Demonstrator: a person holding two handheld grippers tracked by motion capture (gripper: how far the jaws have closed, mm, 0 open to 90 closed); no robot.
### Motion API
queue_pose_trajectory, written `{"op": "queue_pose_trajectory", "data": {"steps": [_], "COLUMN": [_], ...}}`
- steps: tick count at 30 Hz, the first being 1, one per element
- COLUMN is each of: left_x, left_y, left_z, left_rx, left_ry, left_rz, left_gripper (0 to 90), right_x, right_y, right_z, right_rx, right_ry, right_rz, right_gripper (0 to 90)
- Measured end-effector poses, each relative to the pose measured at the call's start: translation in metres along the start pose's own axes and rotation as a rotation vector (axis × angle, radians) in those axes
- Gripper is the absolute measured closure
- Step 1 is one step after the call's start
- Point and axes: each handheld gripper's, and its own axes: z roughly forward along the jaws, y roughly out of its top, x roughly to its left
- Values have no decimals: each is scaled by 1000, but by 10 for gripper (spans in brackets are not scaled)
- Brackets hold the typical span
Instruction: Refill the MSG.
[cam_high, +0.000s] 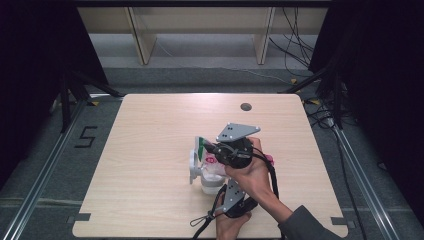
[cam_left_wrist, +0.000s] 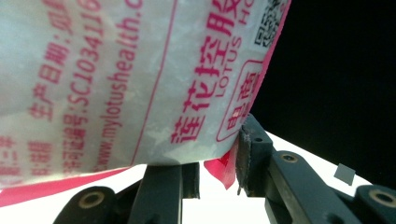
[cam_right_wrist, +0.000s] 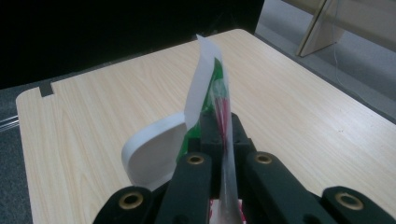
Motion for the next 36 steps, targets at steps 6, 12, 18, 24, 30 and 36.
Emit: {"op": "queue_pose_trajectory", "data": {"steps": [6, 12, 18, 24, 30, 36], "left_x": [0, 0, 0, -1, 0, -1], "left_y": [0, 0, 0, 1, 0, 1], "left_z": [0, 0, 0, 0, 0, 0], "left_rx": [-3, 2, -6, -13, -4, -10], "left_ry": [0, 5, 3, 3, 3, 4], "left_rz": [0, 3, 1, -3, -2, 0], "left_gripper": [728, 728, 729, 728, 729, 729], "right_x": [0, 0, 0, 0, 1, 0], "right_y": [0, 0, 0, 2, 1, 2], "right_z": [-1, -1, -3, -2, -1, -2], "right_rx": [-9, -10, -8, -10, -9, 0], "right_ry": [-3, -1, -9, 5, -14, 2], "right_rz": [6, 5, 14, 12, 6, 8], "right_gripper": [900, 900, 900, 900, 900, 900]}}
